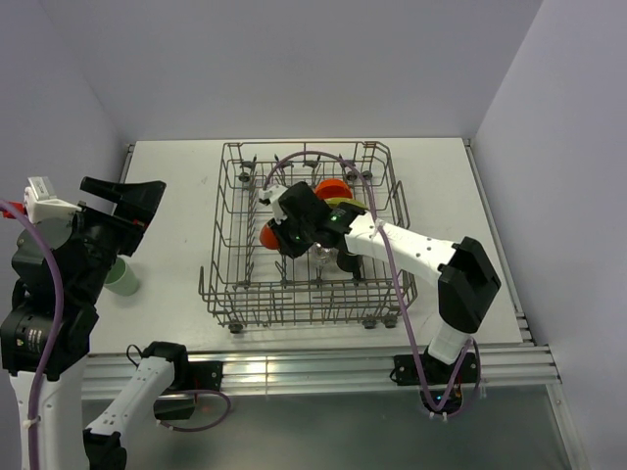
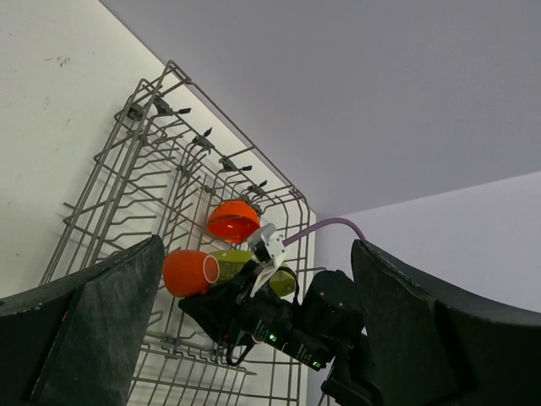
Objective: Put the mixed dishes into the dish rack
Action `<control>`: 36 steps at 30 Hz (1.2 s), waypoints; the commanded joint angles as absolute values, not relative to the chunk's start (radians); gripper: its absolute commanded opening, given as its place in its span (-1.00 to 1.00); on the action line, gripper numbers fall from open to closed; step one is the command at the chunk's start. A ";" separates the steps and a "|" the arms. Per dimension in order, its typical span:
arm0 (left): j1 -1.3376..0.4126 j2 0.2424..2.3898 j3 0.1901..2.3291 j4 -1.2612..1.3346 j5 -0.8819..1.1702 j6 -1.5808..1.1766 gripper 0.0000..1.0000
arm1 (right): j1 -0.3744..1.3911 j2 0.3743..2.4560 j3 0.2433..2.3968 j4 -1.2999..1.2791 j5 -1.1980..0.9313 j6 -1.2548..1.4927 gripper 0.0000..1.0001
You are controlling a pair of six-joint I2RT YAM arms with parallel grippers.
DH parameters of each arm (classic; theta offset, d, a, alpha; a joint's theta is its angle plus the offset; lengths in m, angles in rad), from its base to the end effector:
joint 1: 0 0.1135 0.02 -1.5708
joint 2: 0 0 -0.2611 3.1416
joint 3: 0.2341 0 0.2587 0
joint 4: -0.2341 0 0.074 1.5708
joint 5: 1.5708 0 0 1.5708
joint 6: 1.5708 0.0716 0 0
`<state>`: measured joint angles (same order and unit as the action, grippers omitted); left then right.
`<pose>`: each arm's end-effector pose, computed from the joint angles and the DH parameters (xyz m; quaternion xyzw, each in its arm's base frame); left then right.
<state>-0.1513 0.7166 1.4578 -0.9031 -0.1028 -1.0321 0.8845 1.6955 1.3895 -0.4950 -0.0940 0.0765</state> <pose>0.1114 -0.0096 0.4758 -0.3545 0.6742 -0.3283 0.5586 0.2556 0.3227 0.2497 -0.3802 0.8443 0.2120 0.3125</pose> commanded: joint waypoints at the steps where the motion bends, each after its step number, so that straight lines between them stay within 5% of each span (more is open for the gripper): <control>1: -0.147 0.710 1.453 -0.880 -0.103 -1.002 0.99 | 0.907 1.697 1.434 -0.511 -0.084 0.052 -1.00; 32: -0.147 0.709 1.430 -0.867 -0.071 -1.014 0.98 | 0.911 1.773 1.402 -0.543 0.014 0.040 -1.00; 36: -0.147 0.713 1.437 -0.867 -0.071 -1.012 0.99 | 0.920 1.787 1.420 -0.552 0.005 0.031 -0.81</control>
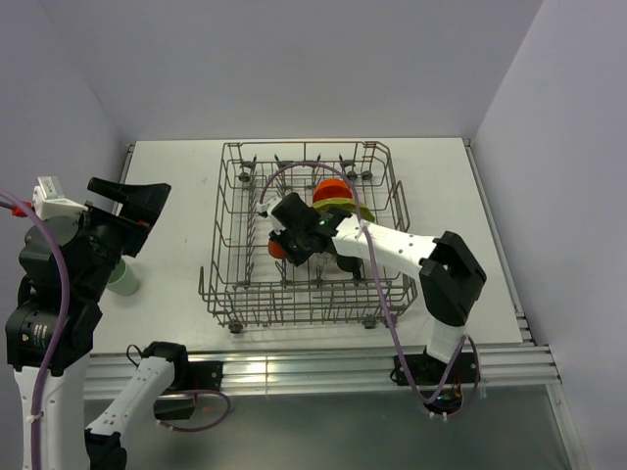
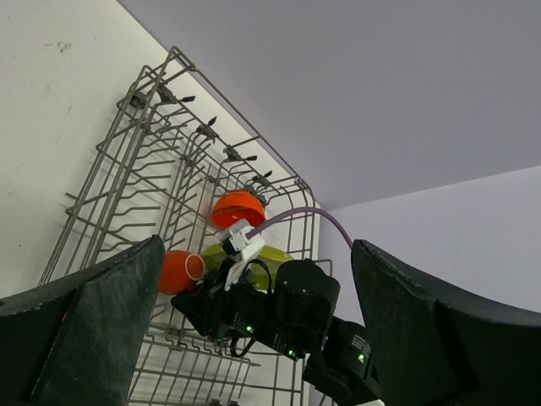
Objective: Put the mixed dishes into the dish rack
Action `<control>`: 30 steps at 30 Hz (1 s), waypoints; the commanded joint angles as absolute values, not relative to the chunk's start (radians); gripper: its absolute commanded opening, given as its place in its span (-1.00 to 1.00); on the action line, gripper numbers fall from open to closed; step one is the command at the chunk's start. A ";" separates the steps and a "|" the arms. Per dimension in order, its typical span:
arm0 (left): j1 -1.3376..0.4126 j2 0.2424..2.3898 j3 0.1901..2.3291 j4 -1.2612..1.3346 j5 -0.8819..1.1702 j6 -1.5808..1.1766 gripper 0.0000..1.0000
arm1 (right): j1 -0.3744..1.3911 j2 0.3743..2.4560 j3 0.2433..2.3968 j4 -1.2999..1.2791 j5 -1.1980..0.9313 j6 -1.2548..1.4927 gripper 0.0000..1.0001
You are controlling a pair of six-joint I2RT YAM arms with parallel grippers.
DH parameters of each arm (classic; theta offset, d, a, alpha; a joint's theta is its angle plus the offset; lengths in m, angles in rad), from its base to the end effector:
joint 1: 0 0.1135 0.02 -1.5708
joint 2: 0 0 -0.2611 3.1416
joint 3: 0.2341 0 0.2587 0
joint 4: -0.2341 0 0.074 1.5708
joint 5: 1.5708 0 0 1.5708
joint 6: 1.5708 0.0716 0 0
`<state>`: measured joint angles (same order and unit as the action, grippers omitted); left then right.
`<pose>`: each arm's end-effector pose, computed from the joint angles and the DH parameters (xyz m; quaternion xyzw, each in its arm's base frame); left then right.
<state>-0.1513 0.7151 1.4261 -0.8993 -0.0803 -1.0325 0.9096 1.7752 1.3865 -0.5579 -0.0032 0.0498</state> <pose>0.1167 -0.0120 0.4672 -0.3515 0.6854 -0.3297 0.5459 0.2539 0.3267 0.2112 -0.3971 0.8649 0.1431 0.2717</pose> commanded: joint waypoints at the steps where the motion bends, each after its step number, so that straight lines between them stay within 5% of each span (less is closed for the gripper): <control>1: -0.147 0.713 1.439 -0.865 -0.069 -1.012 0.98 | 0.923 1.793 1.424 -0.557 0.005 0.026 -0.76; 18: -0.147 0.707 1.420 -0.870 -0.081 -1.009 0.99 | 0.933 1.715 1.408 -0.519 -0.020 0.035 0.23; 30: -0.147 0.742 1.373 -1.058 -0.350 -1.032 0.99 | 0.945 1.543 1.407 -0.449 -0.034 0.069 0.25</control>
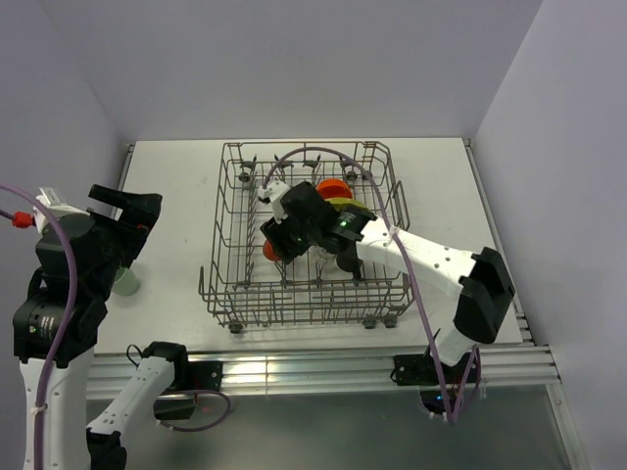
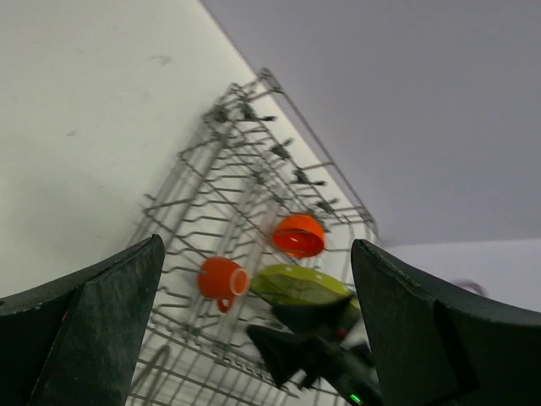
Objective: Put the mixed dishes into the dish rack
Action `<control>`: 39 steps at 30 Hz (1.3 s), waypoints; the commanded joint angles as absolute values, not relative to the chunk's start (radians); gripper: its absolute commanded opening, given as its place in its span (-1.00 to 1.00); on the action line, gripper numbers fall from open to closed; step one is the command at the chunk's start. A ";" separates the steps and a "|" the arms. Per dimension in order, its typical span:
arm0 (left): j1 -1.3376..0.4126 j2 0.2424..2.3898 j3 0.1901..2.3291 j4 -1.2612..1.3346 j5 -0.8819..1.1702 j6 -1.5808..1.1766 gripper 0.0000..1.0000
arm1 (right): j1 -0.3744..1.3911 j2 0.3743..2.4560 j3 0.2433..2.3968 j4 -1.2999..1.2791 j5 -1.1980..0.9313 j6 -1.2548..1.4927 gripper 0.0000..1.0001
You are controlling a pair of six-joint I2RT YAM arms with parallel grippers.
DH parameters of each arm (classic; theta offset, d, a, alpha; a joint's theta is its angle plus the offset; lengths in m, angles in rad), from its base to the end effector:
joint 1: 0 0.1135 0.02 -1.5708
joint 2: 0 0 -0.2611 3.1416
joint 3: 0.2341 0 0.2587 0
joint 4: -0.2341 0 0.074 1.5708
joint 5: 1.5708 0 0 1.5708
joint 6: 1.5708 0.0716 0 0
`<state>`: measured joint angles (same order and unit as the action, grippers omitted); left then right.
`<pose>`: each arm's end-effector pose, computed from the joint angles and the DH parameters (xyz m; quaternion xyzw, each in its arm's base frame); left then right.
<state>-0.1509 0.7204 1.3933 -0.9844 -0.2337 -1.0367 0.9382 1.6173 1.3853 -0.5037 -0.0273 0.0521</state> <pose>0.1210 -0.0016 0.4455 -0.4060 0.6959 -0.2491 0.5375 0.2342 0.3228 0.2772 -0.3968 0.8234 0.2036 0.3509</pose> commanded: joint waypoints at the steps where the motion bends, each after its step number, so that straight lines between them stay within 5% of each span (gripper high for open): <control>1: -0.147 0.762 1.368 -1.074 -0.397 -1.035 0.98 | 0.945 1.536 1.416 -0.452 -0.035 0.075 0.26; 8: -0.140 0.979 1.345 -1.374 -0.588 -1.255 0.99 | 0.945 1.456 1.473 -0.486 -0.038 0.113 0.26; 24: 0.073 1.025 1.180 -1.324 -0.747 -1.278 0.98 | 0.945 1.325 1.463 -0.578 -0.043 0.121 0.24; 39: 0.325 1.130 1.061 -1.077 -0.615 -1.108 0.99 | 0.945 1.321 1.440 -0.543 -0.081 0.106 0.22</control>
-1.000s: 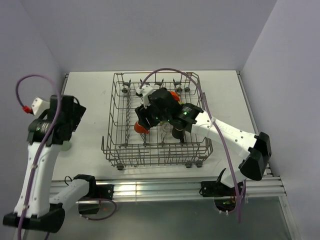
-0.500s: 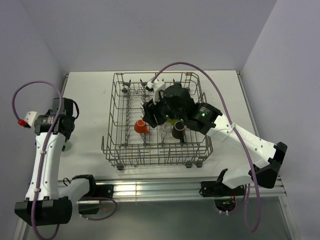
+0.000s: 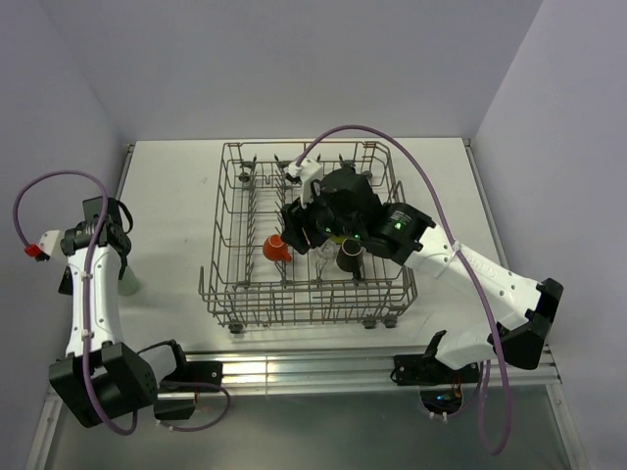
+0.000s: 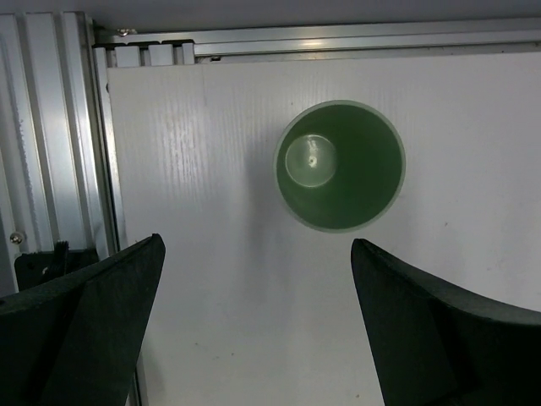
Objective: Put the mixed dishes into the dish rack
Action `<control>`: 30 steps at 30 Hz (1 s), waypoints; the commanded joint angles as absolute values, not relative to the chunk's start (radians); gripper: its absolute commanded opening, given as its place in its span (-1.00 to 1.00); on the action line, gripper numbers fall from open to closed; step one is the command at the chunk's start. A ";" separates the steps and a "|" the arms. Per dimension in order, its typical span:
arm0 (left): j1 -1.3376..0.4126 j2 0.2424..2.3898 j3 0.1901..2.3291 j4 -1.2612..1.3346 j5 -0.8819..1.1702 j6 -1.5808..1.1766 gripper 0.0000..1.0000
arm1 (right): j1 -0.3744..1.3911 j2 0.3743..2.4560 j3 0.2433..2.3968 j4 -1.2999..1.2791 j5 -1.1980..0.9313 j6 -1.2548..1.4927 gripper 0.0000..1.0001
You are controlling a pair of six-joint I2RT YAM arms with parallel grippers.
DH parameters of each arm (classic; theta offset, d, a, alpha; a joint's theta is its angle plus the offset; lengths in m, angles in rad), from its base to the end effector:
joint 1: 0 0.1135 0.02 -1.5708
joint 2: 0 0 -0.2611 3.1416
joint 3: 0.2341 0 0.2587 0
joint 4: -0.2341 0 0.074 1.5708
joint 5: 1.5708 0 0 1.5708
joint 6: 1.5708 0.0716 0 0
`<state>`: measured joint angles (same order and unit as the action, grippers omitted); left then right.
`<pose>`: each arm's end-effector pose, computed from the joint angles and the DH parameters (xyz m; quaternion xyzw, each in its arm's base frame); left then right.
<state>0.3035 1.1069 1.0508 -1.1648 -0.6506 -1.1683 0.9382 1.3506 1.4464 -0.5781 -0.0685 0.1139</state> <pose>0.1805 0.1020 0.2698 -0.6676 0.6543 0.2166 0.2816 0.1950 0.2743 0.3846 -0.3587 0.7763 0.2852 0.4328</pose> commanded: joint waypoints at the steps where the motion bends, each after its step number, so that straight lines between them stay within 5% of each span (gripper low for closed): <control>1: 0.330 1.138 1.066 -1.068 -0.612 -1.104 0.99 | 0.945 1.324 1.439 -0.545 -0.083 0.106 0.22; 30: 0.360 1.431 1.154 -0.905 -0.497 -1.022 0.89 | 0.945 1.275 1.362 -0.503 -0.060 0.083 0.22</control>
